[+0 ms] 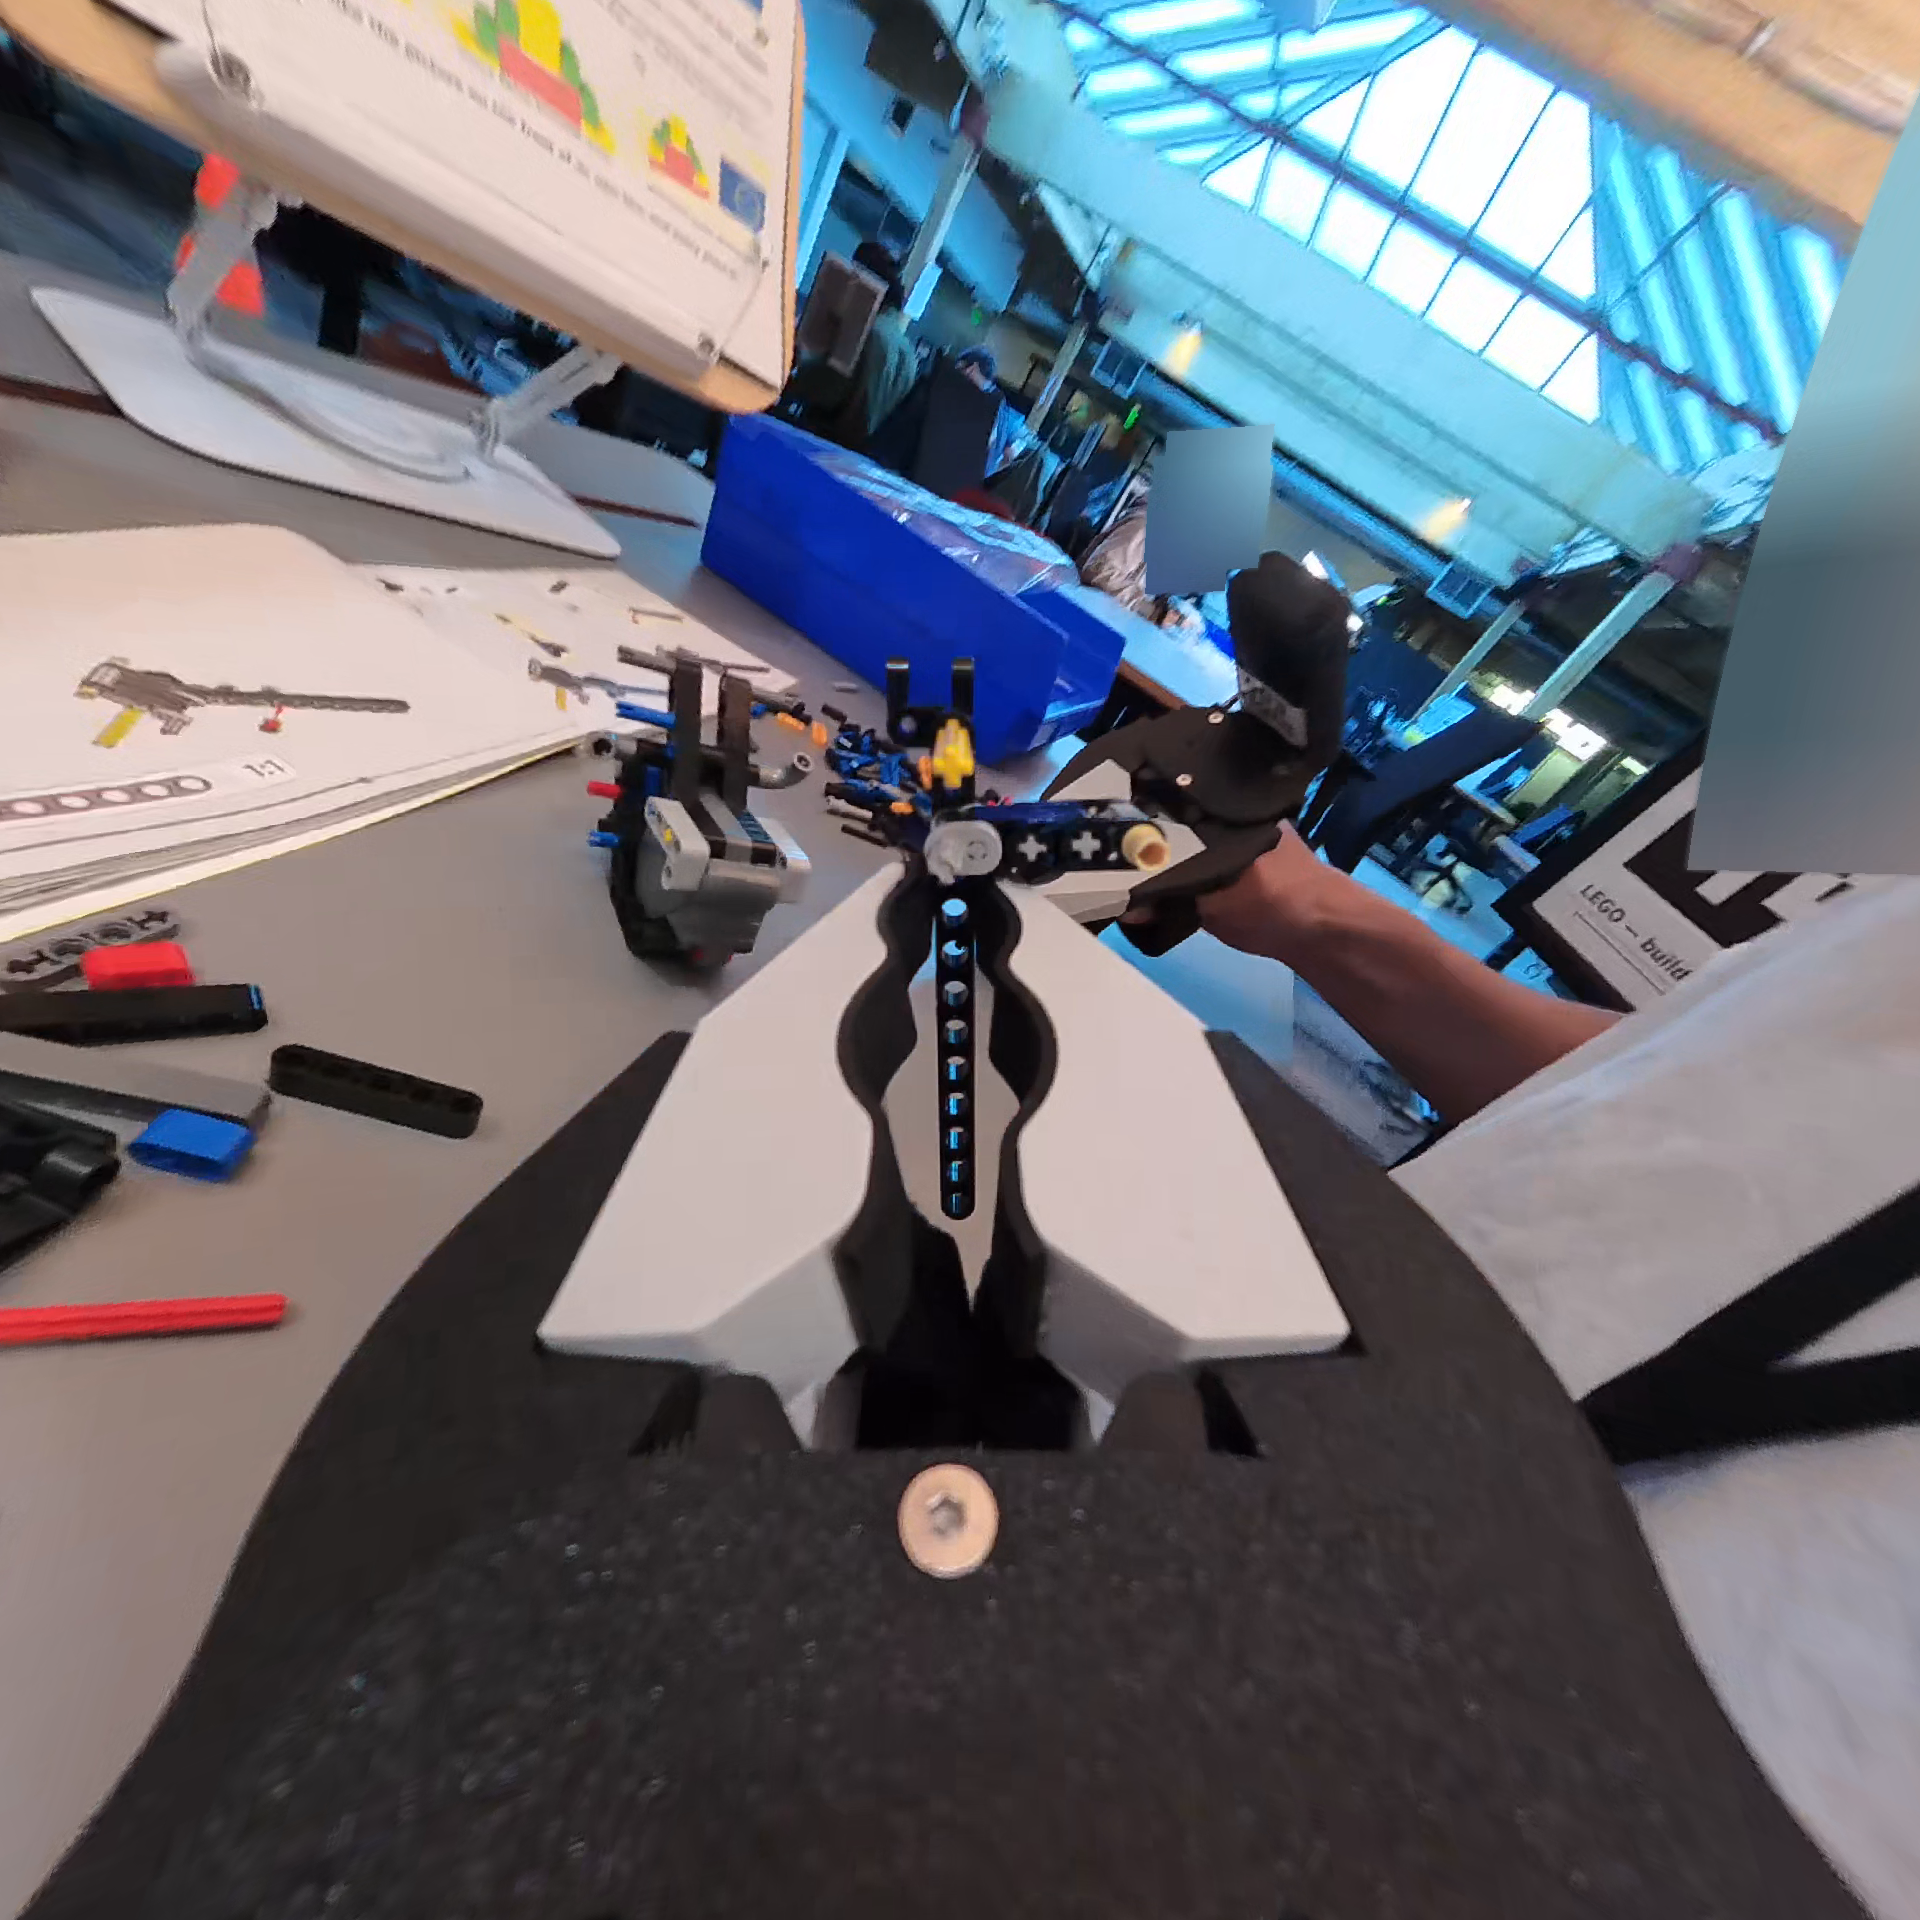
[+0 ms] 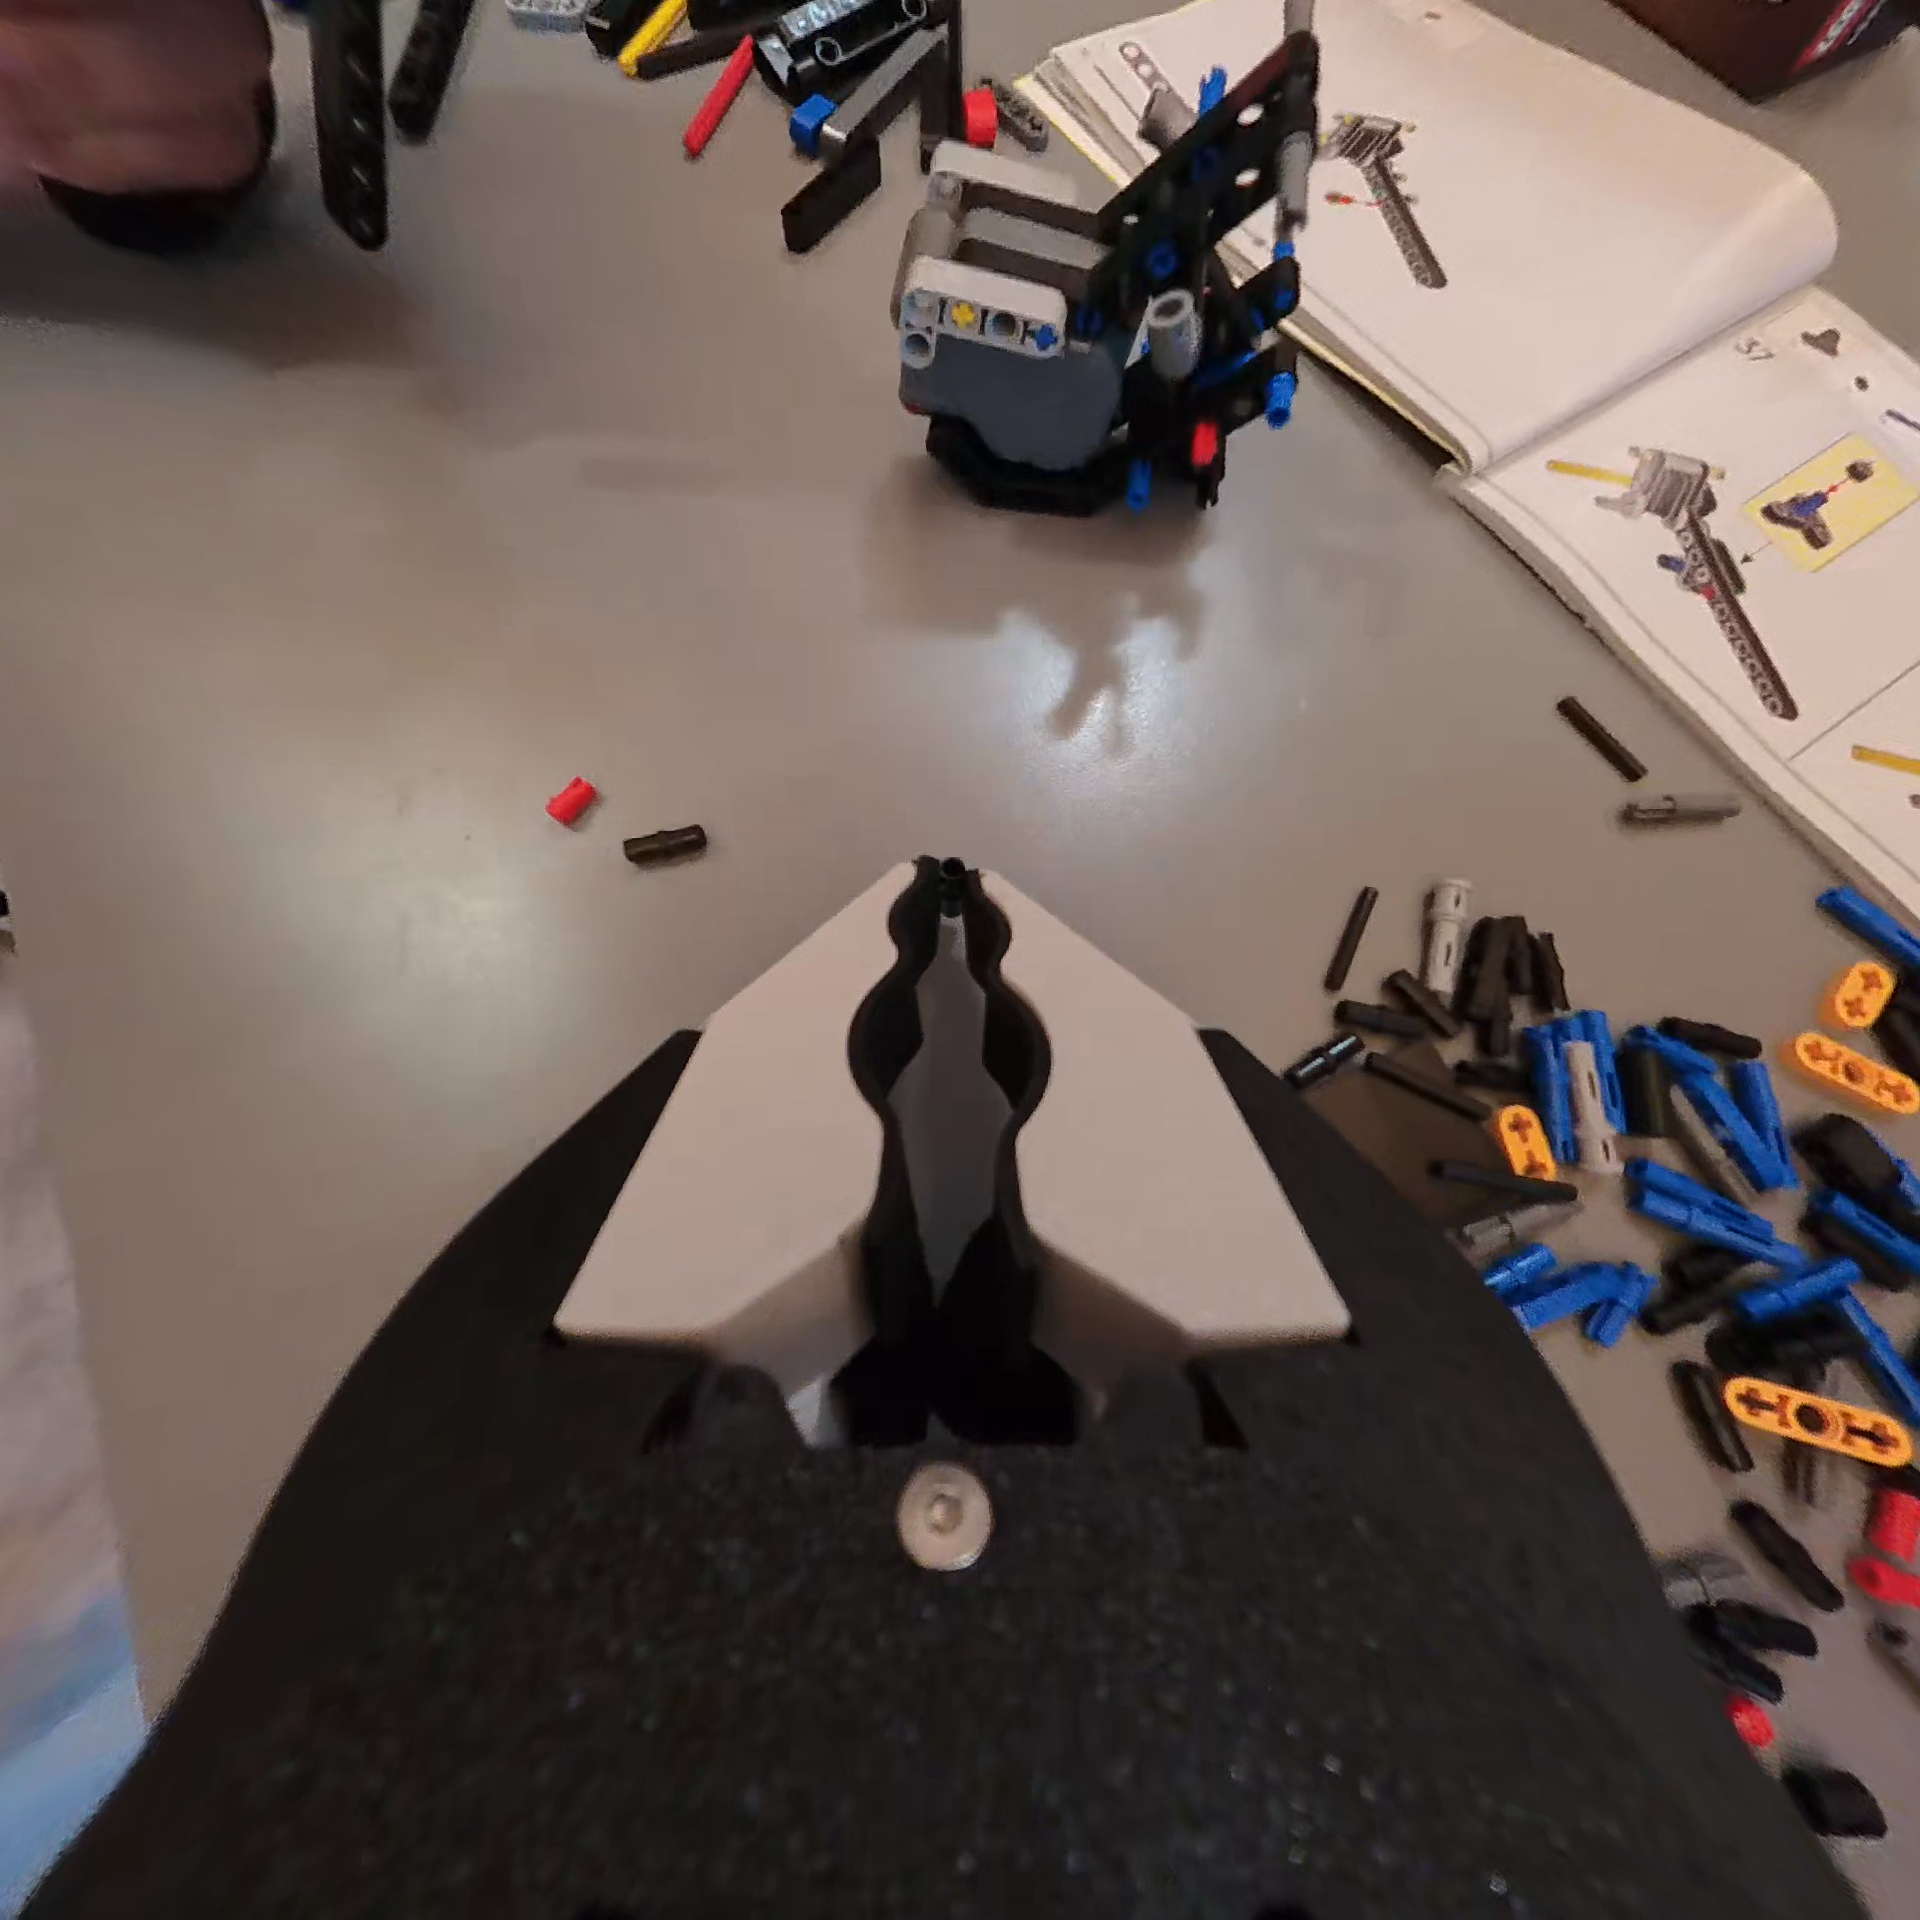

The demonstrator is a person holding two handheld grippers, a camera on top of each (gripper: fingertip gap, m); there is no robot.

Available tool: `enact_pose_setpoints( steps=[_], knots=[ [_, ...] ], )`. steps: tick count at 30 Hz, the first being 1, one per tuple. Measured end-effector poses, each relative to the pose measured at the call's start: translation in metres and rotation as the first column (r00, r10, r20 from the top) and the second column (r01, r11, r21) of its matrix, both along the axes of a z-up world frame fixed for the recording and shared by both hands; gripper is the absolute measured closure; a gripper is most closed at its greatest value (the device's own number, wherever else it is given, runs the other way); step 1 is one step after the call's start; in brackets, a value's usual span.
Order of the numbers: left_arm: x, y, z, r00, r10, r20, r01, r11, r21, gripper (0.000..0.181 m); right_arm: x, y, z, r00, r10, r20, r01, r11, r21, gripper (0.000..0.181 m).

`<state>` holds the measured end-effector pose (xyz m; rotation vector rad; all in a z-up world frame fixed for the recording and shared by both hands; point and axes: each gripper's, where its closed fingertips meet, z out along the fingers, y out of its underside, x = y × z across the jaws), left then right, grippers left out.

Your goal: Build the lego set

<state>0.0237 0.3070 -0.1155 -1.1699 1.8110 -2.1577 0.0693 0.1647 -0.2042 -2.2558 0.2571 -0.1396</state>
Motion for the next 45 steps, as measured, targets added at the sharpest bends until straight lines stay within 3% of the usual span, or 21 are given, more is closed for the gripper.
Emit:
enact_pose_setpoints(
  steps=[7, 26, 30, 36, 45],
  knots=[
    [-0.003, 0.015, 0.011, 1.000, 0.000, 0.019, 0.004, 0.985, -0.172, 0.176, 0.002, -0.008, -0.005, 1.000, -0.016, -0.023, 0.016, 1.000, 0.020, 0.178],
    [-0.006, 0.008, 0.009, 1.000, -0.018, 0.005, 0.019, 0.988, -0.152, 0.176, 0.000, -0.013, -0.005, 1.000, -0.029, -0.012, 0.029, 0.999, -0.013, 0.172],
    [-0.006, 0.010, 0.010, 1.000, -0.017, 0.003, 0.017, 0.989, -0.149, 0.176, 0.000, -0.014, 0.002, 0.999, 0.005, 0.045, 0.001, 0.992, -0.123, 0.169],
    [-0.007, 0.010, 0.011, 1.000, -0.027, 0.005, 0.028, 0.988, -0.154, 0.176, -0.001, -0.017, 0.000, 0.970, 0.234, 0.059, -0.188, 0.886, -0.424, 0.168],
    [-0.008, 0.010, 0.010, 1.000, -0.024, 0.005, 0.024, 0.988, -0.154, 0.176, 0.000, -0.016, -0.012, 0.895, 0.446, -0.024, -0.379, 0.731, -0.568, 0.171]
  ],
)
